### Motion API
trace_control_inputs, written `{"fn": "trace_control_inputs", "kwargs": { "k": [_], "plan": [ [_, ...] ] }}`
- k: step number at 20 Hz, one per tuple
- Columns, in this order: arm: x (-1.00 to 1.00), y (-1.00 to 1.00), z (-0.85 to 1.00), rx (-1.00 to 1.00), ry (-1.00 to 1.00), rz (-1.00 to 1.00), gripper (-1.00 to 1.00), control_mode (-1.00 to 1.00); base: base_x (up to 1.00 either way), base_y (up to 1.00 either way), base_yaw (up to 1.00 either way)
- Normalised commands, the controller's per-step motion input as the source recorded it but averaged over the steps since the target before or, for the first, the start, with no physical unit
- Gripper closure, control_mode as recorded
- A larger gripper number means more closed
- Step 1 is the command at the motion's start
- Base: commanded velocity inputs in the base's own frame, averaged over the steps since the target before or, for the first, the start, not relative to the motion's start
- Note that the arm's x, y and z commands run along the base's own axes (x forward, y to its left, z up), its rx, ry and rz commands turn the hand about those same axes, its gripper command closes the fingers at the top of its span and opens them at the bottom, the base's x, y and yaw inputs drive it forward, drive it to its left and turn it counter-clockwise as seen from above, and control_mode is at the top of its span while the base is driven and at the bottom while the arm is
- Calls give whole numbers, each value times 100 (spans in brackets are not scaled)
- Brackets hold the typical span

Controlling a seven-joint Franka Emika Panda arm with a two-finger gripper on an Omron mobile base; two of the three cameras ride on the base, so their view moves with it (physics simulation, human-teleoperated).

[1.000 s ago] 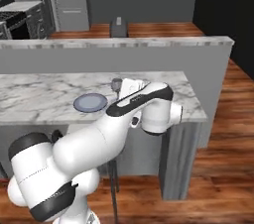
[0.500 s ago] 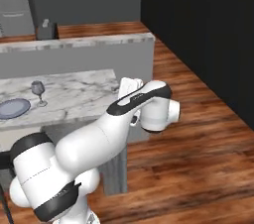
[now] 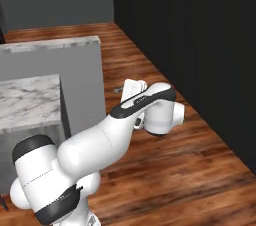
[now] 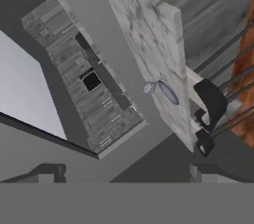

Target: Retrieve the wine glasses from the counter and place one next to each plate.

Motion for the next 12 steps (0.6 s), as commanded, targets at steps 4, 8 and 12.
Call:
{"fn": "trace_control_inputs", "kwargs": {
  "k": [4, 8, 12],
  "plan": [
    [0, 0, 0, 0, 0, 0, -100, 100, 63, -100, -1],
    [0, 0, 0, 0, 0, 0, -100, 100, 100, -95, 3],
    [0, 0, 0, 0, 0, 0, -100, 100, 100, -79, 10]
  ]
}}
